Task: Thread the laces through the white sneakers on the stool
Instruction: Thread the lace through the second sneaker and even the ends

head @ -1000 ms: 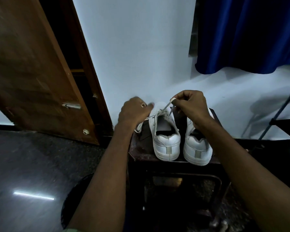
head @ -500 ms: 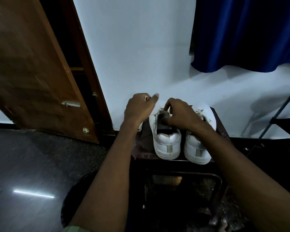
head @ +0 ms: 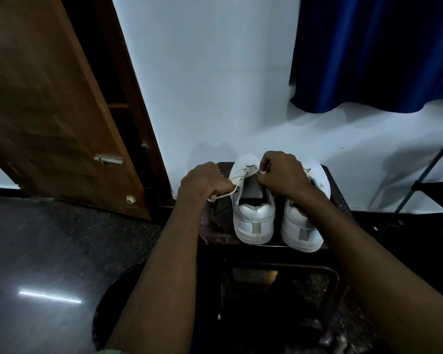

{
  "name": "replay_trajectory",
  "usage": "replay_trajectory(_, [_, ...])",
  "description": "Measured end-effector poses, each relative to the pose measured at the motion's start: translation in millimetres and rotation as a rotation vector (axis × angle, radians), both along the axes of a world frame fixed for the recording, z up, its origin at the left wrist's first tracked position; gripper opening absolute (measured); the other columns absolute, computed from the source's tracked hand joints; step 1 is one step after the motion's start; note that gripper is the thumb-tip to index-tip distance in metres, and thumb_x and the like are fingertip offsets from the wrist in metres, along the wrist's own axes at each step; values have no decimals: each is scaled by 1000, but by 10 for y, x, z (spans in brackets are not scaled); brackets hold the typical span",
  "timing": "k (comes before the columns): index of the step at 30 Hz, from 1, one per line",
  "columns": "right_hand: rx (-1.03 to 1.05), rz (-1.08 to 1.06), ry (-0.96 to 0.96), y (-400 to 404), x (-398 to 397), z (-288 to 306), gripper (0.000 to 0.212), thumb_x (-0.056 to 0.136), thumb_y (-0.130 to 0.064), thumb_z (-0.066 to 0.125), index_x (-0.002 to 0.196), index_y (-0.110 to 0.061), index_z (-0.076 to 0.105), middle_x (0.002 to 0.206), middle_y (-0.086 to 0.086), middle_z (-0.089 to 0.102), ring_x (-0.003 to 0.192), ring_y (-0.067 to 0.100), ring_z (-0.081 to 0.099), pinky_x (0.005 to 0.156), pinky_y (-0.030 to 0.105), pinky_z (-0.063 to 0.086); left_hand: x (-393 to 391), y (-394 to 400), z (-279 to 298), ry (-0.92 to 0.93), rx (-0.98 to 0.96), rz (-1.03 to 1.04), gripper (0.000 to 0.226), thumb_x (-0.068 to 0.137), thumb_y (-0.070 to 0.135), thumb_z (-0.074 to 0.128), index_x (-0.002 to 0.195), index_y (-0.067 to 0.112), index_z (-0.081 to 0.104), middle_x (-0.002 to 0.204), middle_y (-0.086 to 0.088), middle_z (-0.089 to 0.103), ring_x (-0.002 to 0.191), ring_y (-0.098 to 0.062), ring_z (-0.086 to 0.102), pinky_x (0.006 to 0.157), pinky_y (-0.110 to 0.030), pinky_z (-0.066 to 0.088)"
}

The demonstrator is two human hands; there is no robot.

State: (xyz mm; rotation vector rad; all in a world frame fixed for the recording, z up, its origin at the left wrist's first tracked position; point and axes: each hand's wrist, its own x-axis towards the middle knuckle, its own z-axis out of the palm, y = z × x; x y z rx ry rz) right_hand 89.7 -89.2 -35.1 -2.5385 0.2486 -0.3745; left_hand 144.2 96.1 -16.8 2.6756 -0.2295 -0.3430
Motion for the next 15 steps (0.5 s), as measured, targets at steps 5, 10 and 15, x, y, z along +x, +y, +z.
replay_trajectory(5, [82, 41, 32, -55, -33, 55, 7, 81, -32, 72, 82, -26, 68, 84, -8, 71, 83, 16, 66, 71, 32, 49, 19, 25, -41, -218, 17, -46, 46, 73, 44, 83, 113, 27, 68, 121, -2, 64, 124, -27, 52, 100, -42, 49])
replay_trajectory(10, [147, 97, -91, -22, -20, 55, 7, 85, -27, 70, 91, -24, 72, 94, -12, 72, 86, 12, 67, 80, 35, 54, 78, -21, -64, -220, -118, -128, 39, 95, 52, 65, 72, 21, 73, 82, 2, 73, 90, -25, 70, 87, -38, 55])
replay_trajectory(15, [297, 382, -157, 87, -40, 111, 31, 93, -10, 72, 122, -19, 68, 112, -11, 72, 93, -7, 64, 86, 14, 49, -26, -147, 125, -147, -780, -150, 46, 103, 45, 55, 65, 21, 65, 58, 6, 56, 58, -17, 54, 72, -33, 46])
